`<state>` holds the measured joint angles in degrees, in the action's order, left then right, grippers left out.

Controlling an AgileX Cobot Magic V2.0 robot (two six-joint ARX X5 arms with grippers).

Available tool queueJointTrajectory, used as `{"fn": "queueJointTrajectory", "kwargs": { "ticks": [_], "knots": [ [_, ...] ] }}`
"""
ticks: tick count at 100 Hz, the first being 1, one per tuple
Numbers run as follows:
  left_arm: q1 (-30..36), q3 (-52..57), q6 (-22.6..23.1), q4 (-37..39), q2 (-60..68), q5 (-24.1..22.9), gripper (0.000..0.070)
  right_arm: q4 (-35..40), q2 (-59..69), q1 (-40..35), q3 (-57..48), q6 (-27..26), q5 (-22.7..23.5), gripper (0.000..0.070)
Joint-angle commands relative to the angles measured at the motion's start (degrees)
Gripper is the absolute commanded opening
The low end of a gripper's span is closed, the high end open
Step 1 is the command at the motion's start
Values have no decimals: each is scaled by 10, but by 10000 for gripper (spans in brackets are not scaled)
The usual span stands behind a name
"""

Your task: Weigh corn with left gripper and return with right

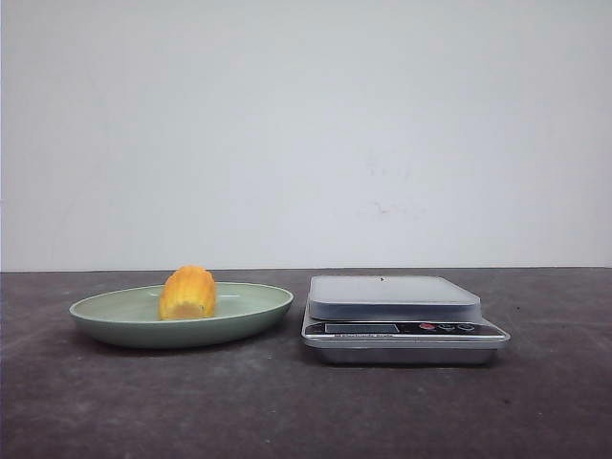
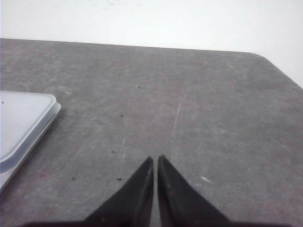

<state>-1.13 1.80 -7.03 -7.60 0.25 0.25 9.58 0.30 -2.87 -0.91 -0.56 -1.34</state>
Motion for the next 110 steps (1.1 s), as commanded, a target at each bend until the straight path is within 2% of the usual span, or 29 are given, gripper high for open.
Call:
{"fn": "queueJointTrajectory", "kwargs": {
  "ticks": [1, 66, 80, 93, 110],
  "knots": [
    [-2, -10, 3, 3, -1, 2, 17, -8, -1, 1, 2, -9, -2, 10],
    [-2, -10, 3, 4, -1, 0, 17, -6, -1, 1, 2, -10, 4, 10],
    [-2, -10, -32, 3, -1, 4, 17, -5, -1, 0, 2, -41, 21, 10],
    [-2, -10, -28, 3, -1, 2, 17, 4, -1, 1, 2, -48, 26, 9],
    [-1, -10, -55, 21, -1, 4, 15, 6, -1, 0, 2, -84, 38, 10]
  ]
}}
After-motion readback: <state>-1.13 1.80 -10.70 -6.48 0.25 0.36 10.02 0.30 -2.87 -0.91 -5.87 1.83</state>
